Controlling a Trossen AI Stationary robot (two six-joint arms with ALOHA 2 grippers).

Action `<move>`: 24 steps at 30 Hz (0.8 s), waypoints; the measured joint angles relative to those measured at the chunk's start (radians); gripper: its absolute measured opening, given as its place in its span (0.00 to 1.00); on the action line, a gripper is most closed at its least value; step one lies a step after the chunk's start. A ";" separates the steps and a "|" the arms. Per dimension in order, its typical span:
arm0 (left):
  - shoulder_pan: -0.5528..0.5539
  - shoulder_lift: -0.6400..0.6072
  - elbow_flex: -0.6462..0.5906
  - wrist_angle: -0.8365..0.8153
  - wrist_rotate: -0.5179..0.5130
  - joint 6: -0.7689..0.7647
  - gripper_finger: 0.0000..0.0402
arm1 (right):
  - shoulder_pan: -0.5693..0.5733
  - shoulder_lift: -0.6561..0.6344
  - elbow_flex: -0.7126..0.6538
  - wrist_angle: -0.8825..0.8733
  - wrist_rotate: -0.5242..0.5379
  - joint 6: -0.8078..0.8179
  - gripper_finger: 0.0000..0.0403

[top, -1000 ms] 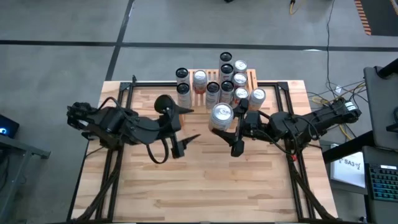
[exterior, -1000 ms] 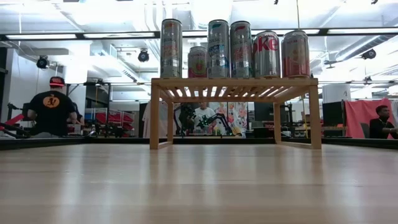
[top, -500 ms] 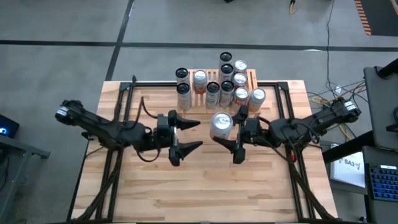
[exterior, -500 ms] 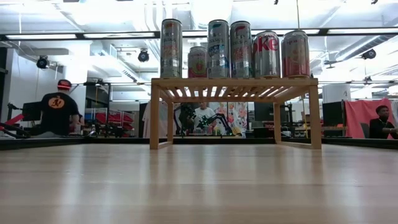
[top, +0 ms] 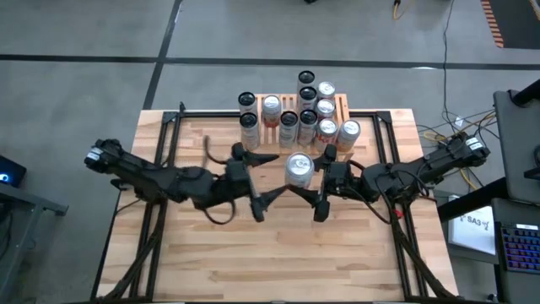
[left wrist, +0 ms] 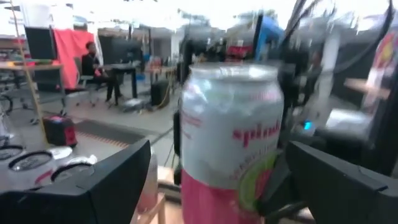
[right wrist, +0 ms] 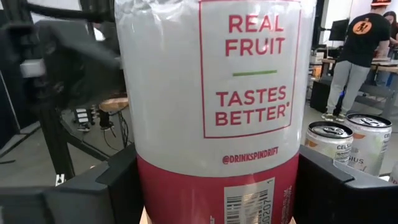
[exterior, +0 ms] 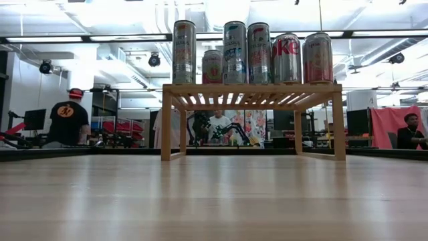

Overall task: Place canned beverage on shelf
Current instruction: Put the pink and white soda can on the shelf aligned with the other pink and white soda cans

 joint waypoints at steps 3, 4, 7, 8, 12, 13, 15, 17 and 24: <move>-0.001 0.051 0.064 -0.070 0.004 -0.004 0.89 | 0.000 0.000 0.000 -0.001 0.000 0.001 0.69; -0.001 0.066 0.086 -0.087 0.002 -0.005 0.89 | 0.000 0.000 0.000 -0.001 0.000 0.001 0.69; -0.001 0.106 0.138 -0.122 -0.020 -0.009 0.89 | 0.000 0.000 0.000 -0.007 0.001 0.001 0.69; 0.000 0.118 0.154 -0.132 -0.039 -0.009 0.89 | 0.003 0.000 0.000 -0.010 0.001 0.000 0.69; 0.001 0.160 0.205 -0.159 -0.090 -0.005 0.89 | 0.005 0.000 0.000 -0.039 -0.002 0.006 0.69; 0.001 0.165 0.213 -0.157 -0.091 -0.003 0.89 | 0.006 0.000 0.000 -0.047 -0.001 0.009 0.69; 0.000 0.177 0.232 -0.153 -0.091 -0.002 0.89 | 0.006 0.000 0.000 -0.061 -0.001 0.010 0.69; 0.000 0.185 0.245 -0.154 -0.100 -0.002 0.88 | 0.008 0.005 0.000 -0.060 0.000 0.011 0.69; 0.000 0.198 0.254 -0.158 -0.114 -0.019 0.71 | 0.011 0.011 0.000 -0.057 -0.001 0.027 0.69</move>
